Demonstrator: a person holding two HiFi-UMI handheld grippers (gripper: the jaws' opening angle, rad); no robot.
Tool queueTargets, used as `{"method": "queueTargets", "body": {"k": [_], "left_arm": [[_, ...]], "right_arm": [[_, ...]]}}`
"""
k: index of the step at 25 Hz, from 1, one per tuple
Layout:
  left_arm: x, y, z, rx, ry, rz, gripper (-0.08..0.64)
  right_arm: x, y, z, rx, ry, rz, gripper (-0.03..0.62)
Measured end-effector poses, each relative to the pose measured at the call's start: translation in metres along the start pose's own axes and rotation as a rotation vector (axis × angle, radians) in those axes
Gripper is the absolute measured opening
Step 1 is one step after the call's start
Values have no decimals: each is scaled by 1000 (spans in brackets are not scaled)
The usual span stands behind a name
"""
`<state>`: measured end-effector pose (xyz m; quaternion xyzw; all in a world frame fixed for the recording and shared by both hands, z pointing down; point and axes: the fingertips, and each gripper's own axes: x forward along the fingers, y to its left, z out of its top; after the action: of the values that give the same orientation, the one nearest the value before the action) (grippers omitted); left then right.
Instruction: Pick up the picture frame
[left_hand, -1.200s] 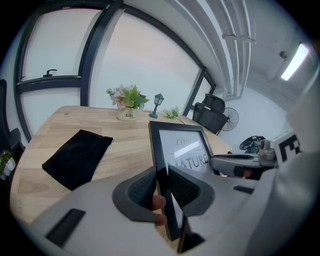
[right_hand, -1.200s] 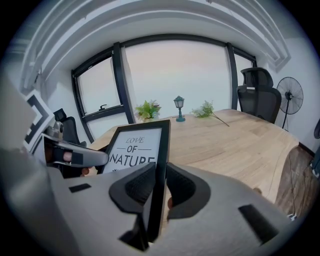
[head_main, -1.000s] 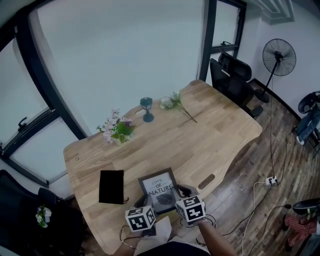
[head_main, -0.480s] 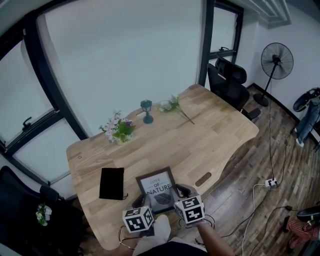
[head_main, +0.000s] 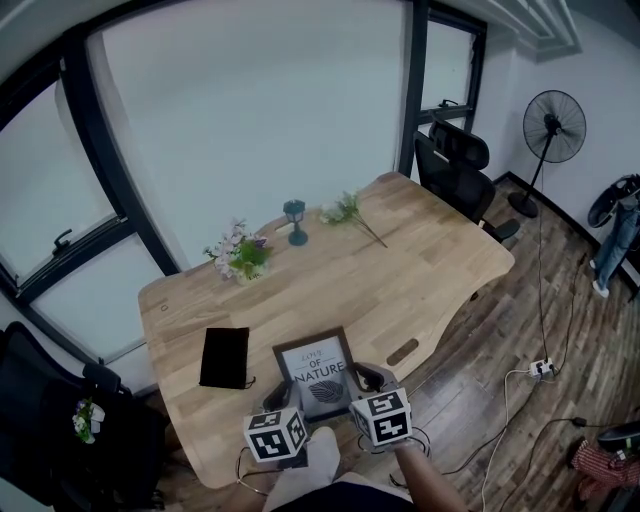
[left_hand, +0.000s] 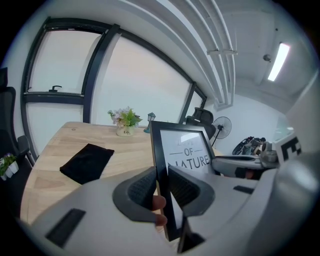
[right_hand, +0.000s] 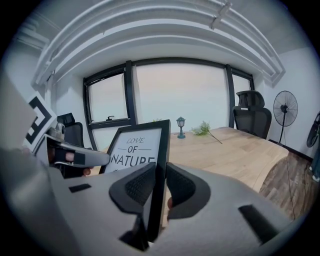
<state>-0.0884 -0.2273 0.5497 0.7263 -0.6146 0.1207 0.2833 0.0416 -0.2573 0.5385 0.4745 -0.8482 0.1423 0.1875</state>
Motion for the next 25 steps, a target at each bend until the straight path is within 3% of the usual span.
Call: {"method": "queueTargets", "body": {"k": [25], "left_arm": [[-70, -49, 23, 110, -144, -39, 69]], "right_arm": [[-87, 9, 27, -6, -172, -49, 69]]}}
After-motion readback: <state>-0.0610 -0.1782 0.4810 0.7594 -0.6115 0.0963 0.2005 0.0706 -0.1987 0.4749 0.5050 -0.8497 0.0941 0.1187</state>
